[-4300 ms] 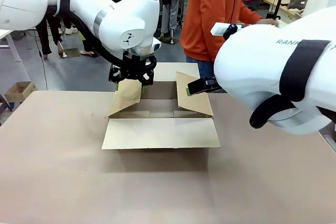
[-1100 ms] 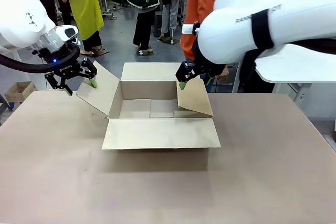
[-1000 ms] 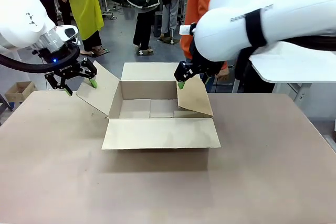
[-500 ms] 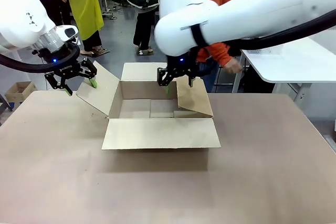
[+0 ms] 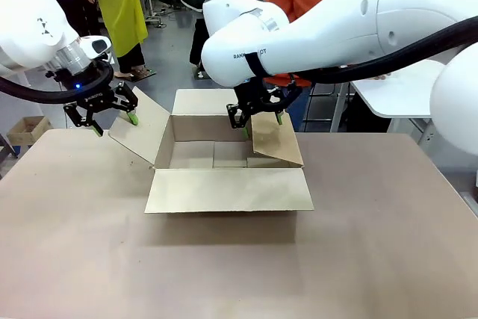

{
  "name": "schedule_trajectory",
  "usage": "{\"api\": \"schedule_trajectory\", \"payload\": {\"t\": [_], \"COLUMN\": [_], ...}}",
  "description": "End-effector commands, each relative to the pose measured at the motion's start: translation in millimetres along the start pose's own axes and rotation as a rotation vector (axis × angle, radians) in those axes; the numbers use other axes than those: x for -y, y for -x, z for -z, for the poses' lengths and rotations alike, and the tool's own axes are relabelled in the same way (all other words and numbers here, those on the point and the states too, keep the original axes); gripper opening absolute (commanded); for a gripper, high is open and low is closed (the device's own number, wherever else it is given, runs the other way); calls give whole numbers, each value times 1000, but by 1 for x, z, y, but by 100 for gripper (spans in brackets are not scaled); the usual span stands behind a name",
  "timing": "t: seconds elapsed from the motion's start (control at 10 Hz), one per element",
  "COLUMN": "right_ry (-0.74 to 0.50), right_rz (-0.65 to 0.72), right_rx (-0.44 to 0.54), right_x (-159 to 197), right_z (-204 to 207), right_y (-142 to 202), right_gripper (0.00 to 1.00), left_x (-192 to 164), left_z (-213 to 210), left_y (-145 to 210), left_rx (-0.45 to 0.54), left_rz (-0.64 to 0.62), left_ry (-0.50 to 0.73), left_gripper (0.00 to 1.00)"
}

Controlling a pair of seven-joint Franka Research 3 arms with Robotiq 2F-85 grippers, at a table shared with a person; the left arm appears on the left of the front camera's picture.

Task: Pack the gift set into the box.
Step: Place both hands on the side flaps of the Package Box and spread them outward.

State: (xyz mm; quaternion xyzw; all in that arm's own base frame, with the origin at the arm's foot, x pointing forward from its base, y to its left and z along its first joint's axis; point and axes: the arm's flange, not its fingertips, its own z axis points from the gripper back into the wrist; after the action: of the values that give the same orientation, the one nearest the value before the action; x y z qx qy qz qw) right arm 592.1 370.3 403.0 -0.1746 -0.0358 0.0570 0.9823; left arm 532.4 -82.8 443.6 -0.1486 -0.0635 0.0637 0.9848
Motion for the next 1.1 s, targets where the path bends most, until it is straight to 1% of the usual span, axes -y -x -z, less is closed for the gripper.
{"api": "schedule_trajectory", "payload": {"t": [0.0, 0.1, 0.2, 0.3, 0.4, 0.5, 0.6, 0.7, 0.9, 1.0], "right_ry": [39, 30, 26, 51, 55, 17, -8, -48, -181, -280], "right_rz": [51, 103, 133, 174, 182, 171, 196, 230, 230, 215], "right_rx": [24, 29, 55, 66, 60, 53, 48, 52, 96, 142], "right_x": [4, 23, 41, 59, 79, 99, 120, 142, 179, 201], "right_z": [-3, -9, -19, -28, -31, -28, -24, -21, -8, 7], "right_y": [-1, 4, 11, 17, 24, 32, 40, 48, 65, 72], "right_gripper": [100, 100, 100, 100, 100, 100, 100, 100, 100, 100], "left_x": [2, 2, 2, 2, 2, 2, 2, 2, 2, 2], "left_z": [-2, -2, -2, -2, -2, -2, -2, -2, -2, -2], "left_y": [0, 0, 0, 0, 0, 0, 0, 0, 0, 0], "left_rx": [8, 8, 8, 8, 8, 8, 8, 8, 8, 8], "left_rz": [-9, -9, -9, -9, -9, -9, -9, -9, -9, -9], "left_ry": [-16, -16, -16, -16, -16, -16, -16, -16, -16, -16], "left_gripper": [100, 100, 100, 100, 100, 100, 100, 100, 100, 100]}}
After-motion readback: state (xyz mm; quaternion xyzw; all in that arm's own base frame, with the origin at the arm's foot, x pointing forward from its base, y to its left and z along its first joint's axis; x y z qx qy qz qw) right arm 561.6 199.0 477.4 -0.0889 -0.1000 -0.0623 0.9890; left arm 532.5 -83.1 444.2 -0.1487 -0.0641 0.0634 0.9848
